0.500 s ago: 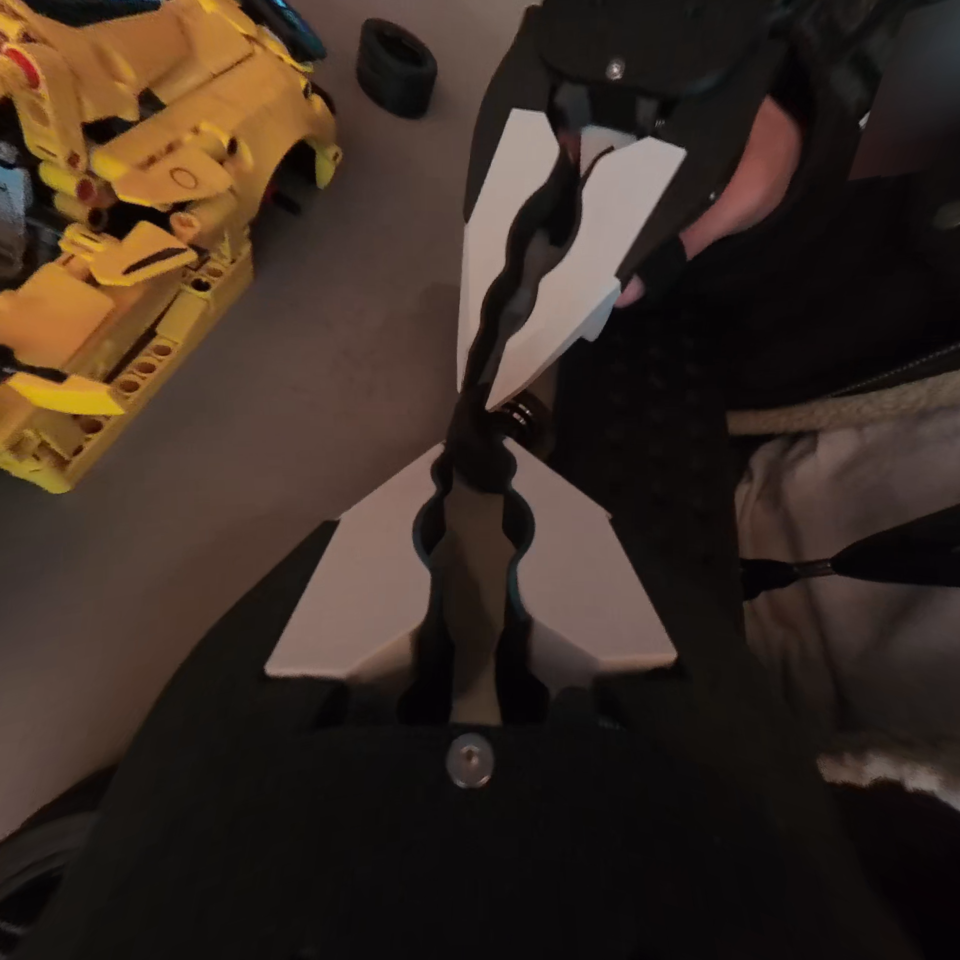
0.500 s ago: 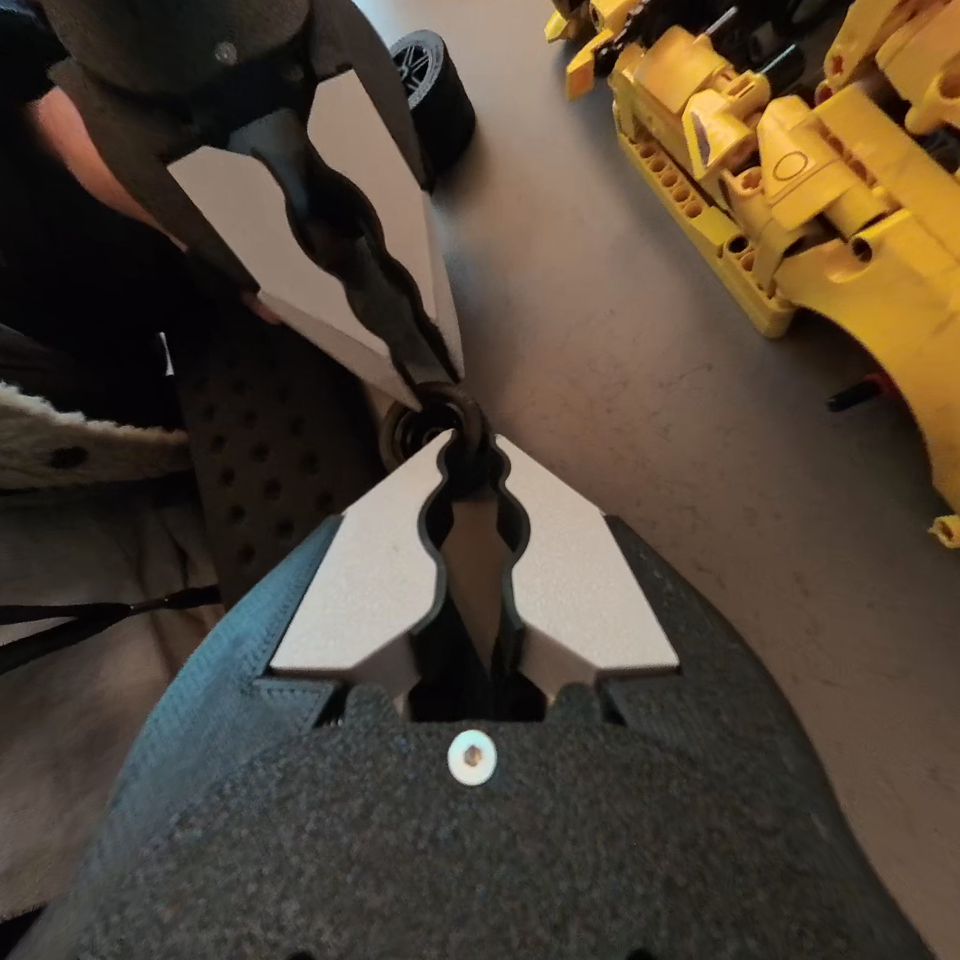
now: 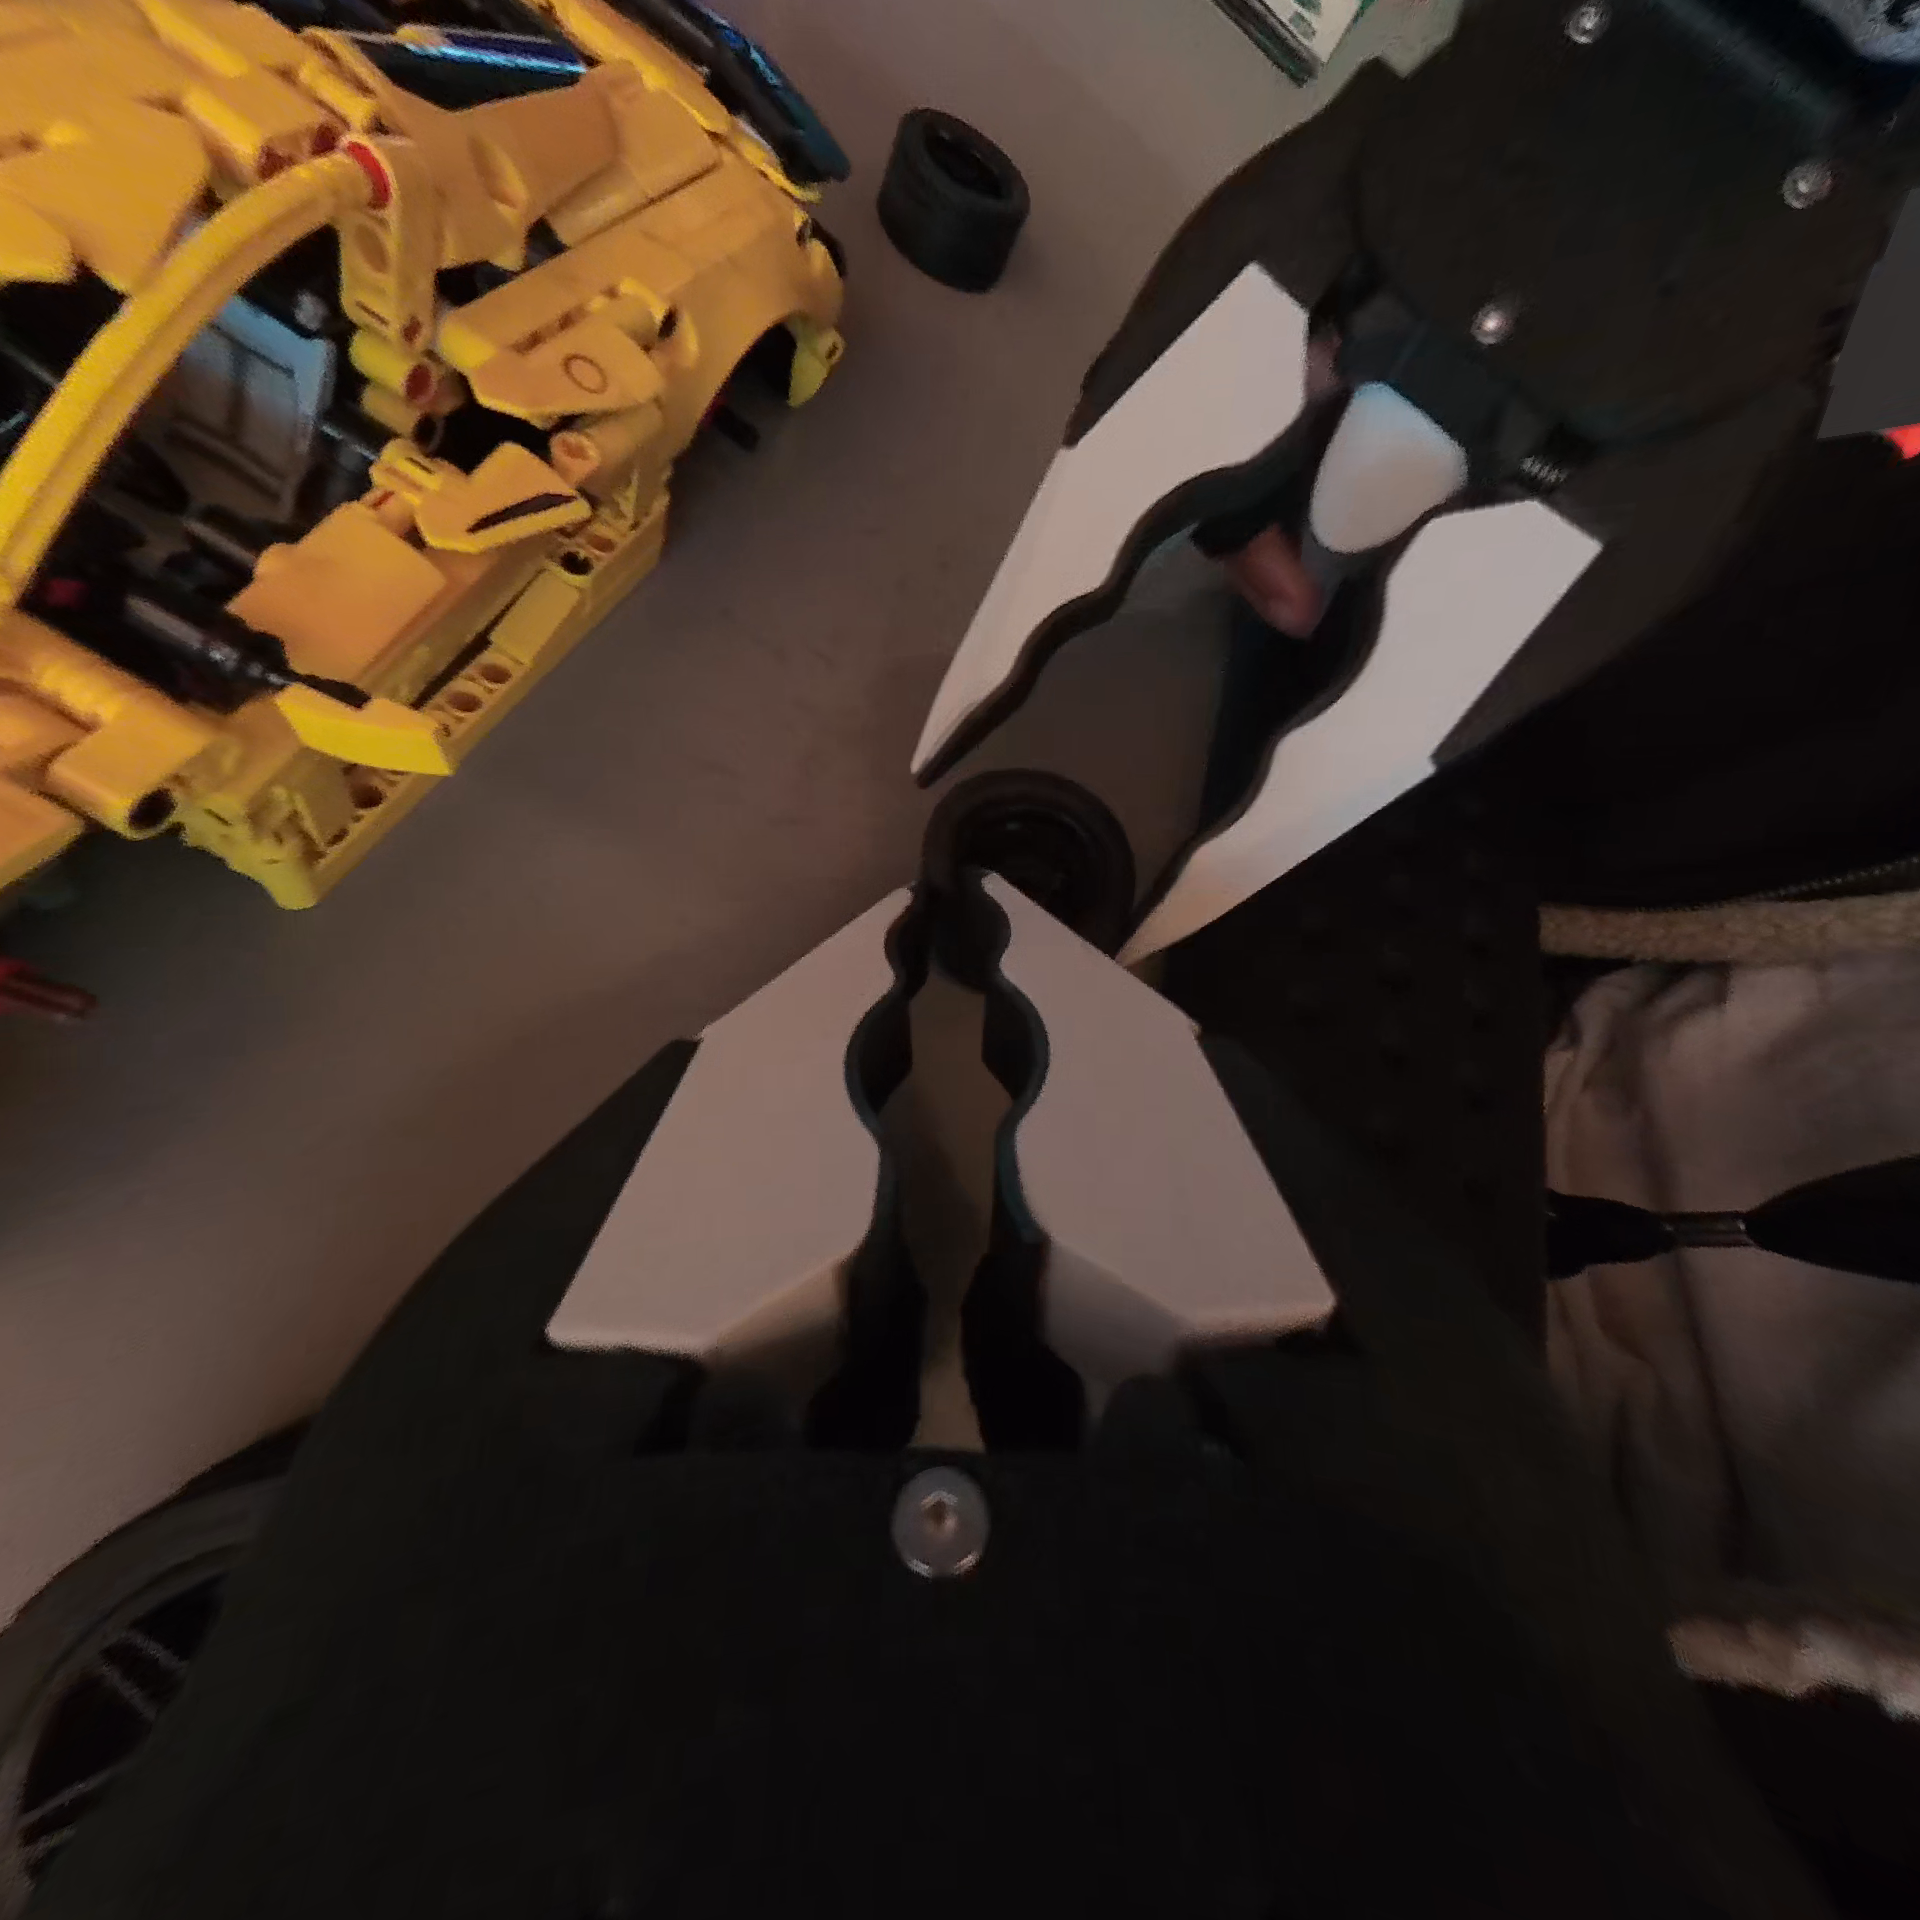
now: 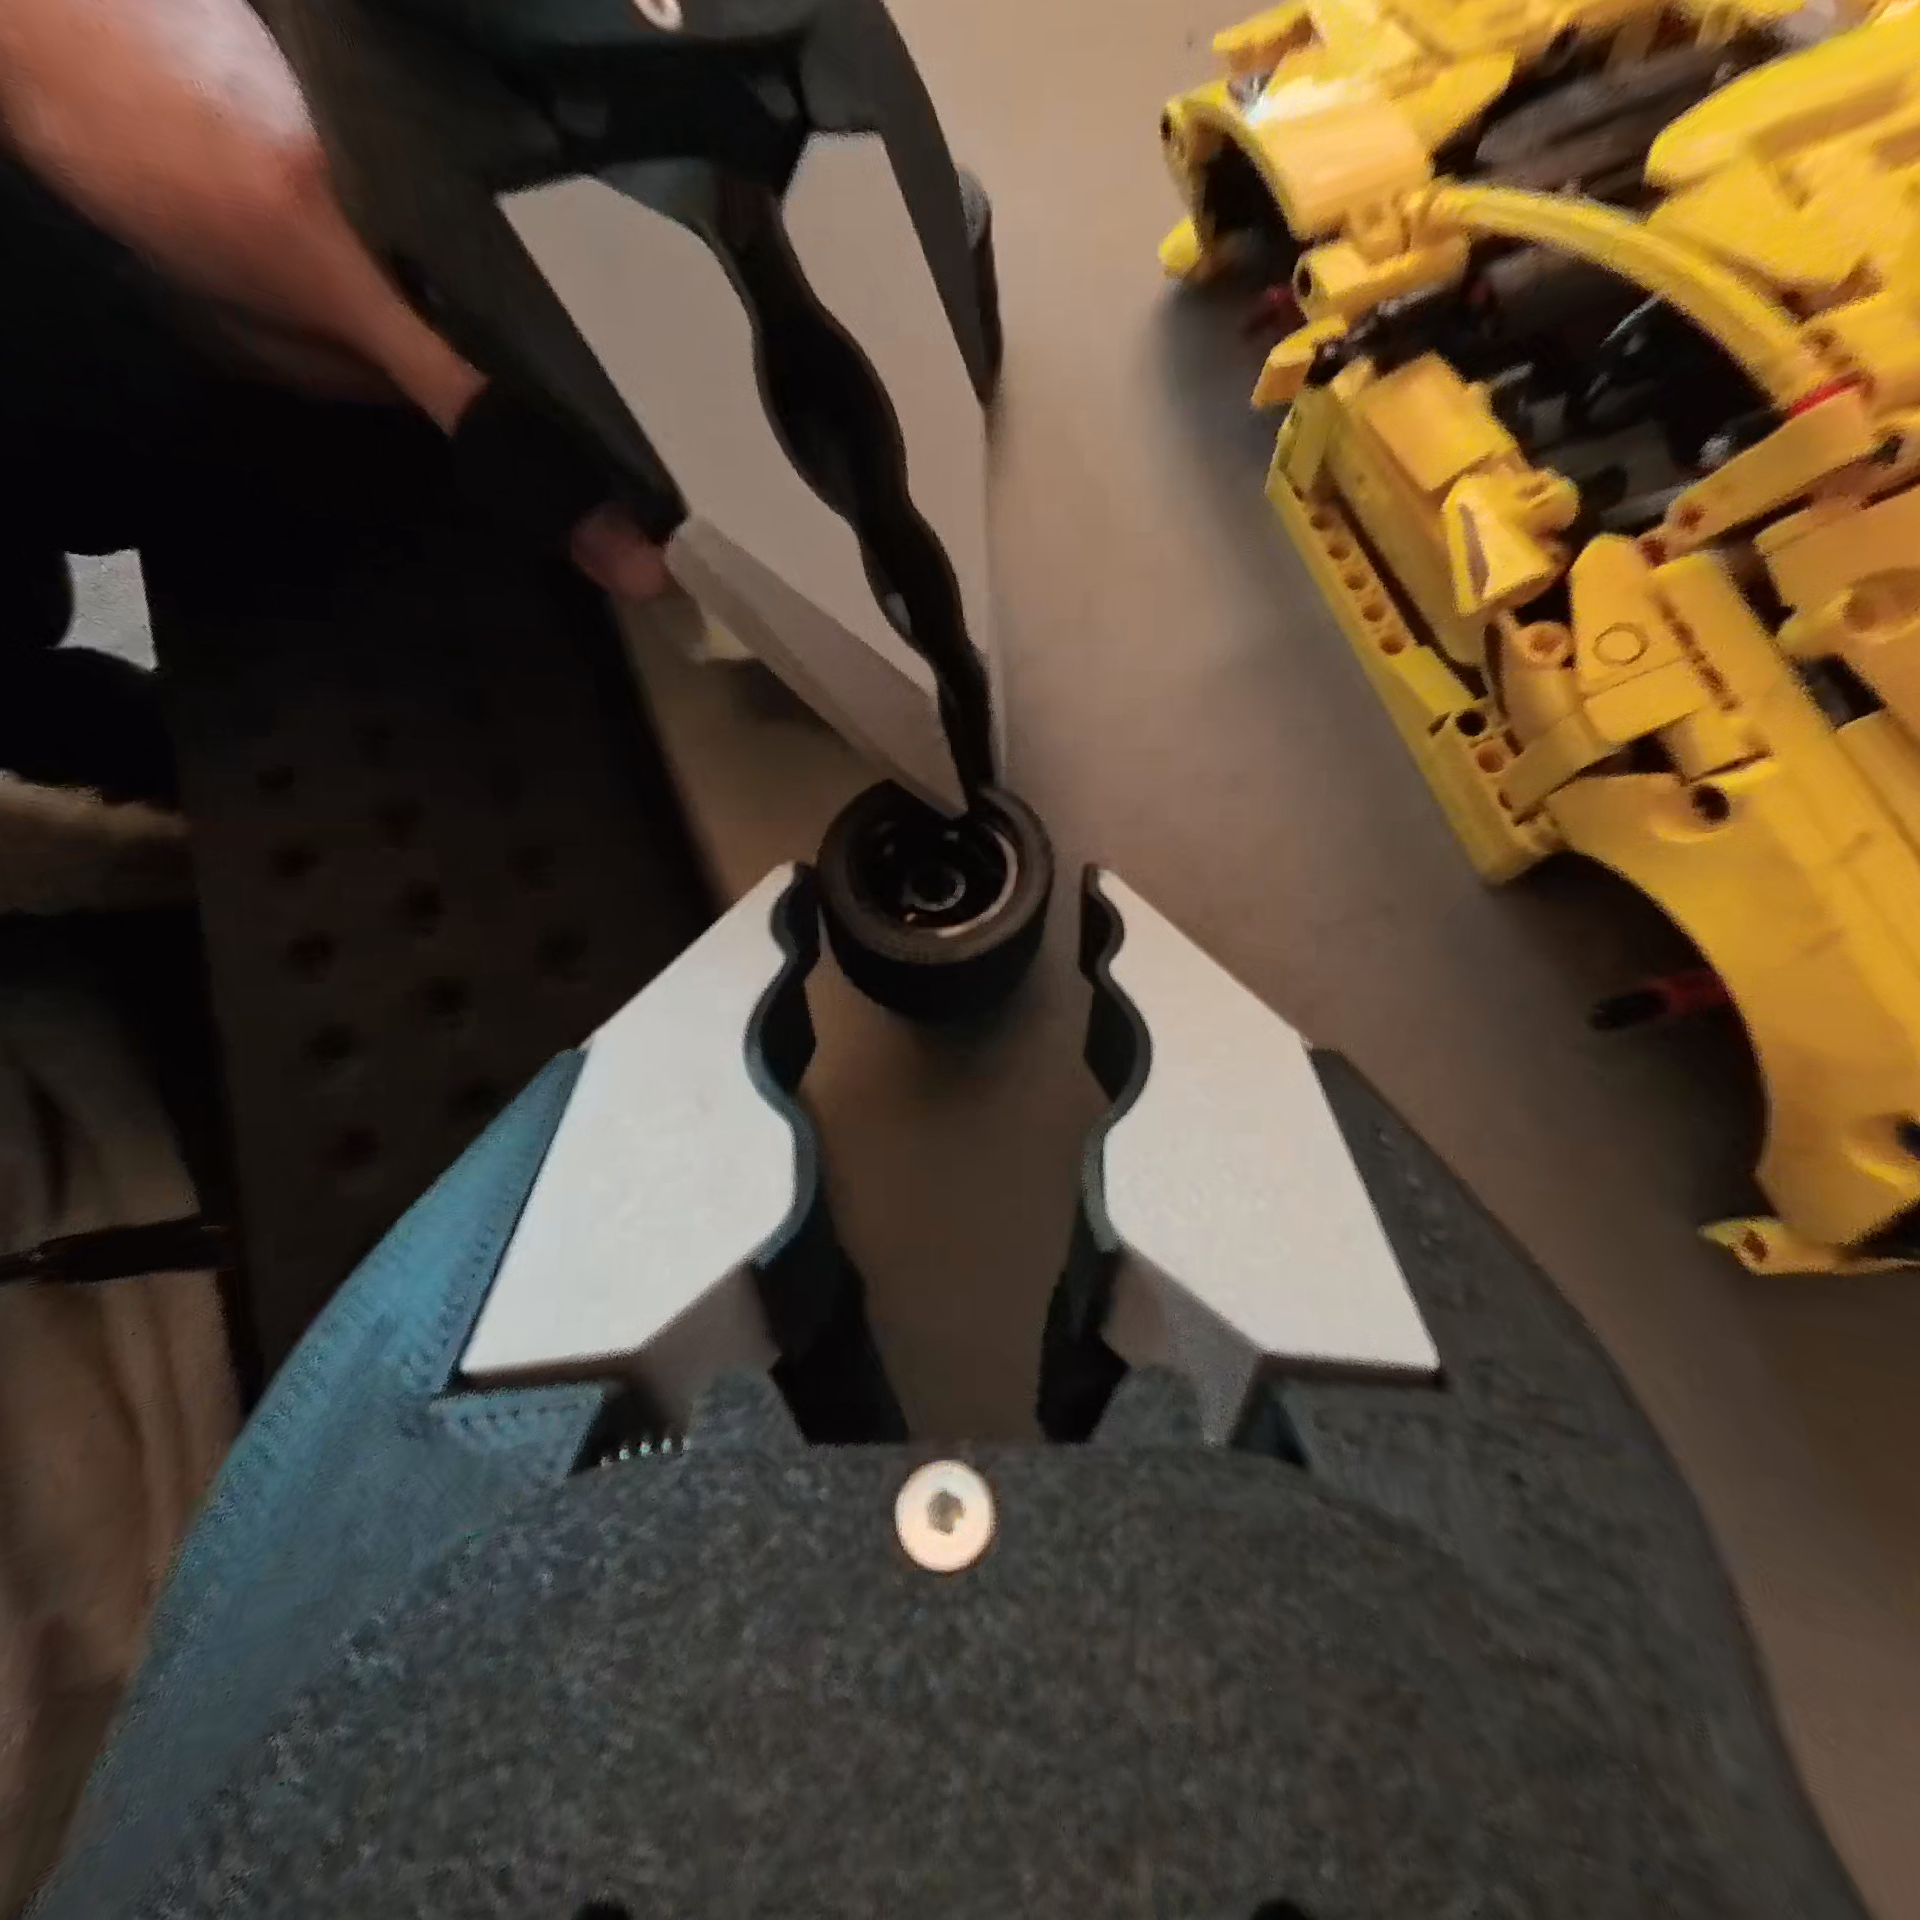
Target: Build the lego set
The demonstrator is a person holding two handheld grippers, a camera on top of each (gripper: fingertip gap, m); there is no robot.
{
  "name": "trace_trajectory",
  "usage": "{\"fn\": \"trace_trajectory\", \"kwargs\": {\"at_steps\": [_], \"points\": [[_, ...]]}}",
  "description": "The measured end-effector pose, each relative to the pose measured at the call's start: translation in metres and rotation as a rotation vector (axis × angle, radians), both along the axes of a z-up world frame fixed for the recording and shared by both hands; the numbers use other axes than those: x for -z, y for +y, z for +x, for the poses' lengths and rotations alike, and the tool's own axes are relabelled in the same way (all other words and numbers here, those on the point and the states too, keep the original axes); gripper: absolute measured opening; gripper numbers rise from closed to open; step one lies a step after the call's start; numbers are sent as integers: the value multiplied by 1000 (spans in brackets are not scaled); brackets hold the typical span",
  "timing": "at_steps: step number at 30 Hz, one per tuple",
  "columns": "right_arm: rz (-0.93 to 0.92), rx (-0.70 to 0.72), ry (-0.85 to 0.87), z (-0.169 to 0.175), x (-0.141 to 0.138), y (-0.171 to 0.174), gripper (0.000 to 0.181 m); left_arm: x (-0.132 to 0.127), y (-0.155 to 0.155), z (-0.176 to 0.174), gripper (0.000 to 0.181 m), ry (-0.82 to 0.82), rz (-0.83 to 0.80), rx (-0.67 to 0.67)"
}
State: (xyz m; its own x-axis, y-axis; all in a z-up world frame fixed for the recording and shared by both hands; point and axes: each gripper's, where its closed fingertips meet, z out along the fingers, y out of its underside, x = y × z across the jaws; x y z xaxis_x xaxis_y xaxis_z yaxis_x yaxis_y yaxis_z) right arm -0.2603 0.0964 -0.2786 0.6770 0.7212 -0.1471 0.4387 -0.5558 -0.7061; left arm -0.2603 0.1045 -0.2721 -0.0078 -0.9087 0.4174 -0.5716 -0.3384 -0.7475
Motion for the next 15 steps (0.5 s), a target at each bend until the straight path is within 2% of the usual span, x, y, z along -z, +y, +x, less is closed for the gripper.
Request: {"fn": "trace_trajectory", "kwargs": {"at_steps": [2, 4, 10, 15], "points": [[-51, -23, 9, -2, 5, -4, 45, 0, -2, 1, 7, -4, 15, 9], [-27, -40, -18, -3, 7, -5, 44, -1, -1, 0, 7, -9, -5, 6], [6, -48, -47, -3, 10, -4, 42, 4, 2, -2, 5, 57, -192, -47], [5, -46, -45, -3, 10, -4, 42, 6, 2, -2, 5, 148, -50, -108]]}}
